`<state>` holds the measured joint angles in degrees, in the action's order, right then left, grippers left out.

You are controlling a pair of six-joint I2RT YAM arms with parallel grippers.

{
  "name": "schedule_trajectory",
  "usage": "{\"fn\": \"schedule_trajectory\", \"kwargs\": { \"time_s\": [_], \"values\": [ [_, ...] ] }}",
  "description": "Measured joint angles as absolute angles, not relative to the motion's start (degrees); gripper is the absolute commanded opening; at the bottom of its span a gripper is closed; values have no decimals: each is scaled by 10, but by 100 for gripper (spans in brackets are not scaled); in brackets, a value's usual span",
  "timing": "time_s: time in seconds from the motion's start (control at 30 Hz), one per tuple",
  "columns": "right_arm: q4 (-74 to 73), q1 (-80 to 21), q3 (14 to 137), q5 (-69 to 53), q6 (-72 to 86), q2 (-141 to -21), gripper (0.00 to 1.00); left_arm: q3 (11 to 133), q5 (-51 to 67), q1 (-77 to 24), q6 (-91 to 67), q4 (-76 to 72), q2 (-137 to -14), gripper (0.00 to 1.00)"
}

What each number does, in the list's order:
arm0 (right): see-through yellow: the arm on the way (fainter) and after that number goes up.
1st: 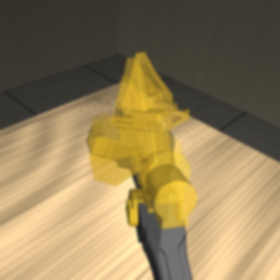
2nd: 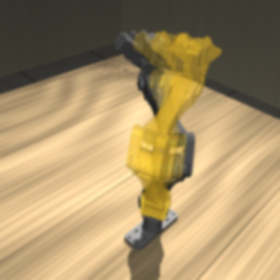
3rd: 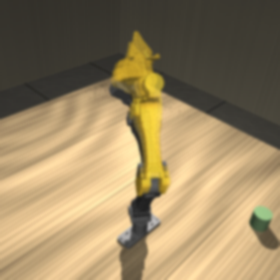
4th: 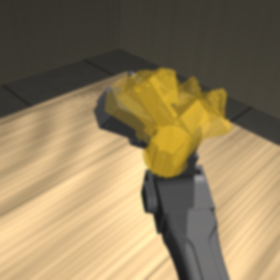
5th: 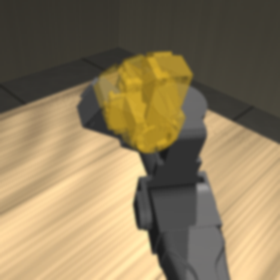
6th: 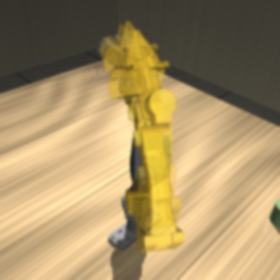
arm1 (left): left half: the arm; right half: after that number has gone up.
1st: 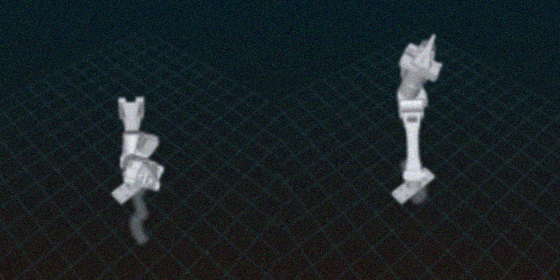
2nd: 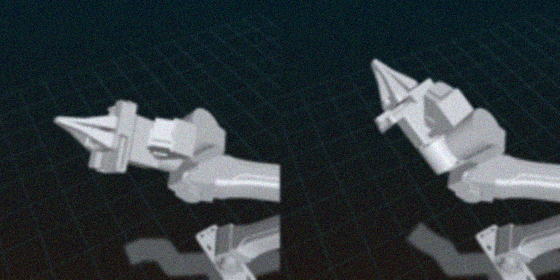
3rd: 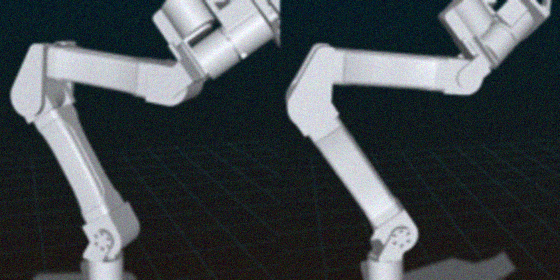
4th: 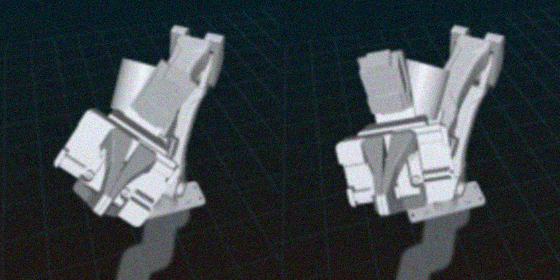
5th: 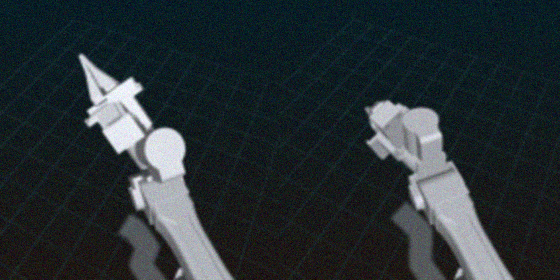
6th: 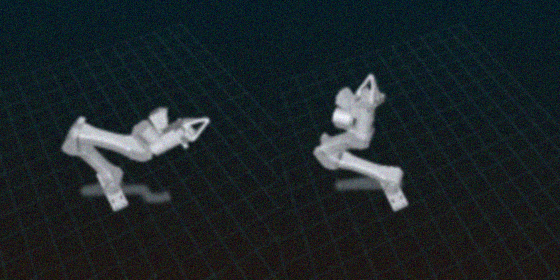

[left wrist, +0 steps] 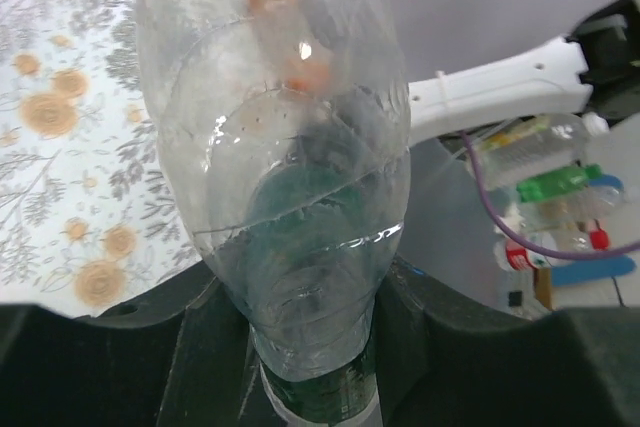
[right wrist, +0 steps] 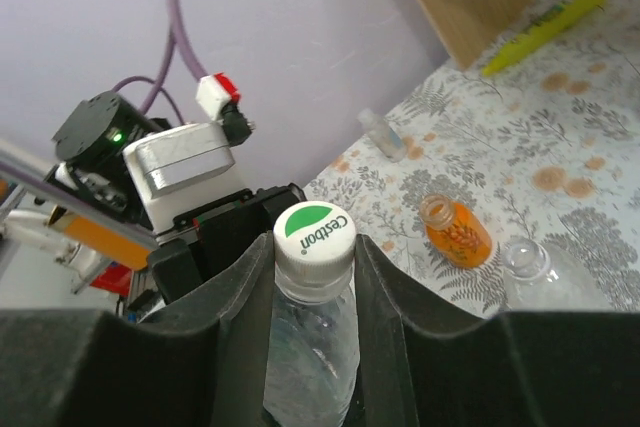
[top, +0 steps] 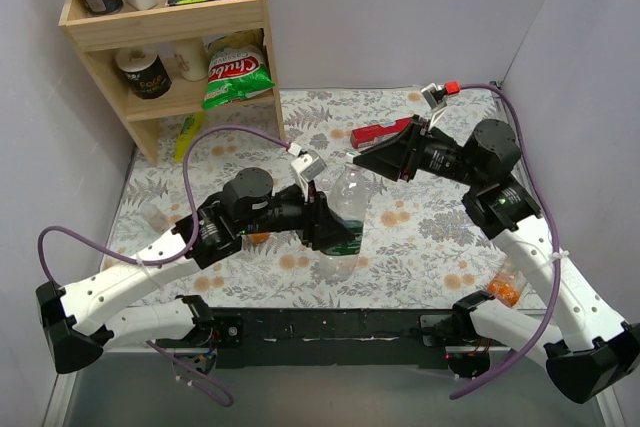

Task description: Unscrew the bottle caps

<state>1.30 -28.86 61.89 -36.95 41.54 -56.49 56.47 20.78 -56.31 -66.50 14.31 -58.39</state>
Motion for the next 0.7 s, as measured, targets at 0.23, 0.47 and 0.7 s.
{"fn": "schedule_trajectory", "kwargs": {
  "time_s": [0.23, 0.47, 0.7],
  "values": [
    [131, -281, 607, -461, 430, -557, 1, 559, 312, -562, -692, 84, -576, 27],
    [245, -270, 584, -528, 470, -561, 1, 559, 376, -562, -714, 68, -572, 27],
    [274, -266, 582, -542, 486, -563, 1, 559, 379, -562, -710, 75, -567, 26]
  ]
}}
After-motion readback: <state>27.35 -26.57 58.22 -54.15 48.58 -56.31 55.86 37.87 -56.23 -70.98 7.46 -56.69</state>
